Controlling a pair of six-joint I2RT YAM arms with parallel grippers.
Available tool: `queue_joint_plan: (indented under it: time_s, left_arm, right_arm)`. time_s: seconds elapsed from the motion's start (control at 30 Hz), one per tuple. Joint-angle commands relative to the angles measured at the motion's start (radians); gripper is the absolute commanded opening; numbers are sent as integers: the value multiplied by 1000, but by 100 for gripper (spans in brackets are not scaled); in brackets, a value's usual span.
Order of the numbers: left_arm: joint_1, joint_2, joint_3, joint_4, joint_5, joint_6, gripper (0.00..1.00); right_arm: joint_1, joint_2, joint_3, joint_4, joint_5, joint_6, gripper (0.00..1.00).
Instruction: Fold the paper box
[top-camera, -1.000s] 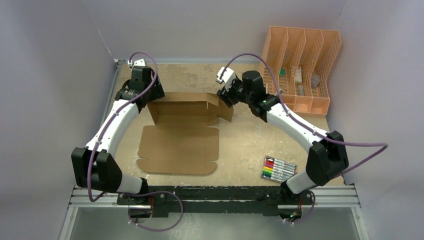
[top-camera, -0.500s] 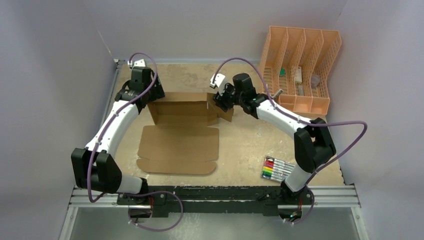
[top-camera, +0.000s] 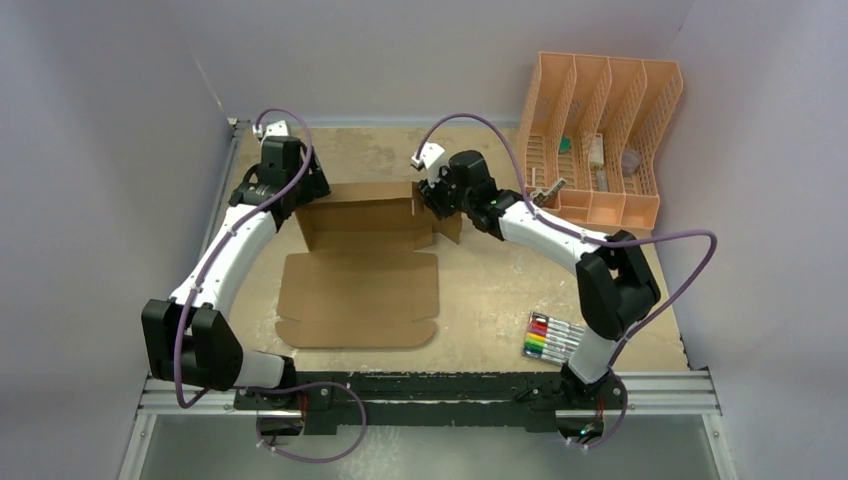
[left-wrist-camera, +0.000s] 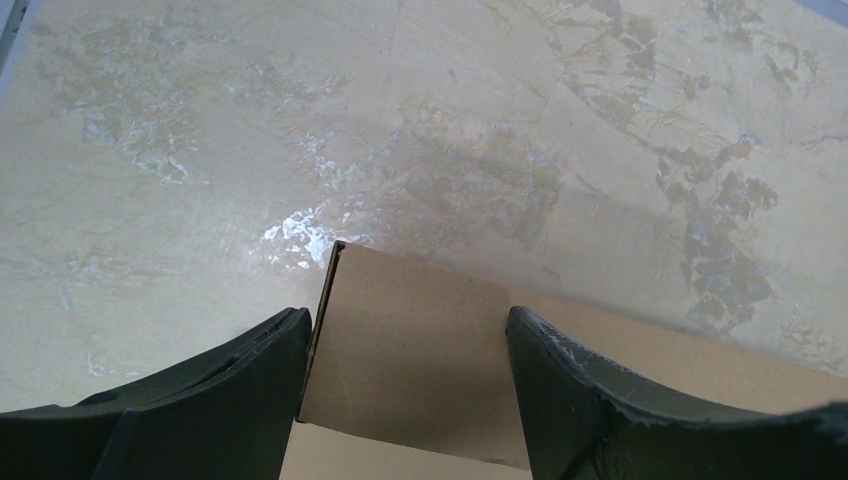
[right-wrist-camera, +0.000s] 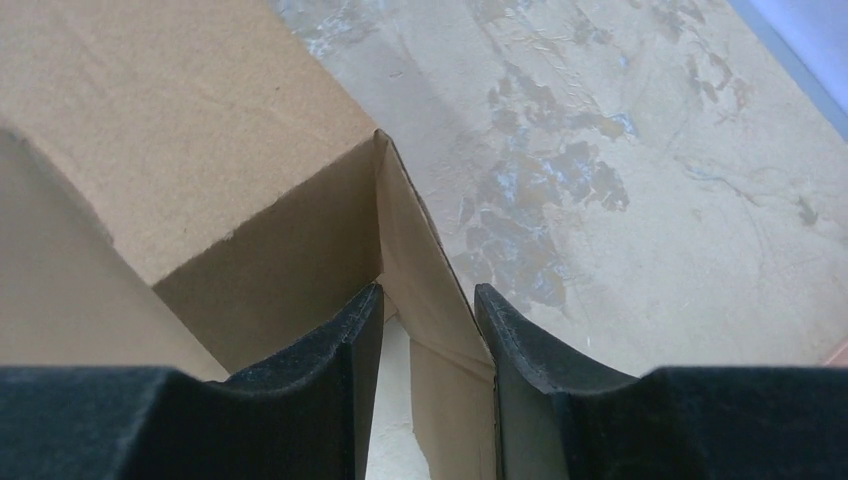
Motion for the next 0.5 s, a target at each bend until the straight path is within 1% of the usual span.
queue_joint_plan:
  time_s: [0.0, 0.27, 0.4, 0.47]
  left_arm:
    - [-7, -14, -21, 6, 93, -46, 71]
    - [-11, -17, -21, 12, 110, -70, 70]
    - [-12, -21, -24, 20, 123, -87, 70]
    - [-12, -24, -22, 24, 132, -93, 70]
  right_arm:
    - [57, 49, 62, 20, 47, 114, 40]
    - [72, 82, 155, -24, 120, 290, 30]
    - [72, 113, 225, -61, 113, 329, 27]
    - [71, 131, 263, -62, 121, 316, 26]
